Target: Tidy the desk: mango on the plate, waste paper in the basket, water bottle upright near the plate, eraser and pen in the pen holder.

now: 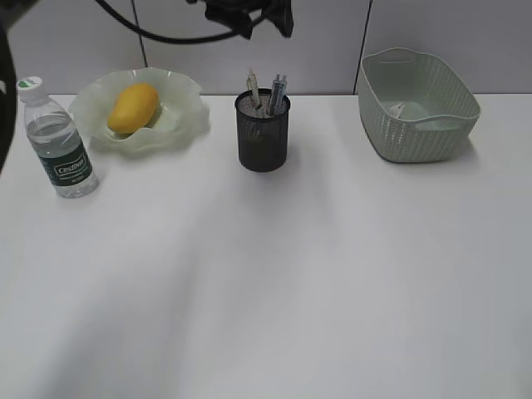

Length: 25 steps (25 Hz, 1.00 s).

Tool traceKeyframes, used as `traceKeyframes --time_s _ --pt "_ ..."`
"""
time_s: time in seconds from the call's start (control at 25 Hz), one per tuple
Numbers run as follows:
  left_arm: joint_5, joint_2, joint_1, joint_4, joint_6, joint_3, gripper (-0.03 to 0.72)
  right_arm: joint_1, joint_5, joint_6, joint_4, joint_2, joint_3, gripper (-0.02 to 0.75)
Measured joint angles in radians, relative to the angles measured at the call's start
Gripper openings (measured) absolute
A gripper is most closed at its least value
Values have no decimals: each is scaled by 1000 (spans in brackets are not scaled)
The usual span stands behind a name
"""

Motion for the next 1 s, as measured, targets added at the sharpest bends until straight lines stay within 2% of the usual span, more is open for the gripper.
traceKeyframes --time_s 0.32,0.44,0.68,1.0 --pt "-1 -145 -36 -41 8 5 477 0 0 0 0 0 0 447" --pt "-2 -208 -65 -28 21 69 477 0 0 0 0 0 0 447" --pt "-1 -385 -115 60 27 362 477 0 0 0 0 0 0 447" --pt "-2 -693 -121 156 30 793 477 0 0 0 0 0 0 447"
